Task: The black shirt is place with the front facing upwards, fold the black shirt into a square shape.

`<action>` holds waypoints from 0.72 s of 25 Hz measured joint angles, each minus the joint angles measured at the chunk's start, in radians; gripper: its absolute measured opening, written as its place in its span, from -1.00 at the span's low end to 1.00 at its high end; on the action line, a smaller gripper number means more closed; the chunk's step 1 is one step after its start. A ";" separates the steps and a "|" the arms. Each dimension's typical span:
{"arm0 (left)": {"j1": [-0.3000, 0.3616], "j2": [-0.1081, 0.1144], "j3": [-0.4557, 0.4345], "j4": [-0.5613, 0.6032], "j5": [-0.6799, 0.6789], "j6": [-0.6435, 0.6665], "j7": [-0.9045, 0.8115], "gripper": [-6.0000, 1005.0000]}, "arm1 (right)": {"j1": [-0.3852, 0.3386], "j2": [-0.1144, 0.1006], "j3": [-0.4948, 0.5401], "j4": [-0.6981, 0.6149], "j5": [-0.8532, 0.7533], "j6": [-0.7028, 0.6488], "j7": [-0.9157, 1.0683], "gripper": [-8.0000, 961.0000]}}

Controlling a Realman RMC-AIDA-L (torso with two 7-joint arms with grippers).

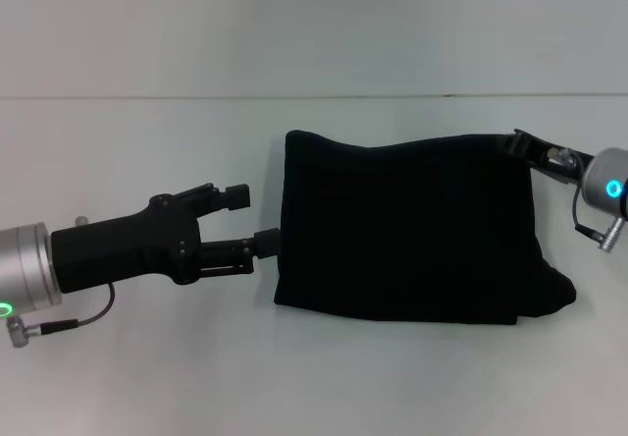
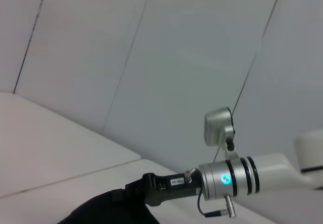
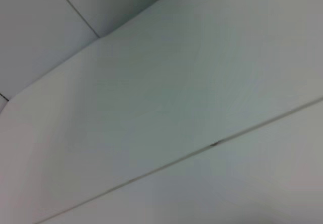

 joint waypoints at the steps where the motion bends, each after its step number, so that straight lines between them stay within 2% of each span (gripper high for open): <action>1: 0.000 0.000 -0.001 -0.004 -0.001 0.002 -0.012 0.89 | -0.009 0.000 0.003 -0.003 0.008 -0.007 -0.002 -0.93; 2: 0.000 0.000 -0.001 -0.006 -0.006 0.007 -0.017 0.89 | -0.019 0.000 0.004 -0.005 0.019 -0.015 -0.007 -0.93; 9: -0.003 0.004 -0.003 -0.020 -0.024 0.016 -0.060 0.89 | -0.092 -0.013 0.010 -0.013 0.190 -0.105 -0.125 -0.33; 13: -0.010 0.003 -0.003 -0.021 -0.029 0.016 -0.089 0.89 | -0.176 -0.019 0.045 -0.054 0.311 -0.216 -0.212 0.00; 15: -0.014 0.005 -0.003 -0.029 -0.029 0.009 -0.104 0.89 | -0.217 -0.030 0.057 -0.075 0.335 -0.296 -0.260 0.17; 18: -0.024 0.012 -0.003 -0.056 -0.029 -0.001 -0.116 0.89 | -0.252 -0.062 0.040 -0.082 0.307 -0.453 -0.350 0.35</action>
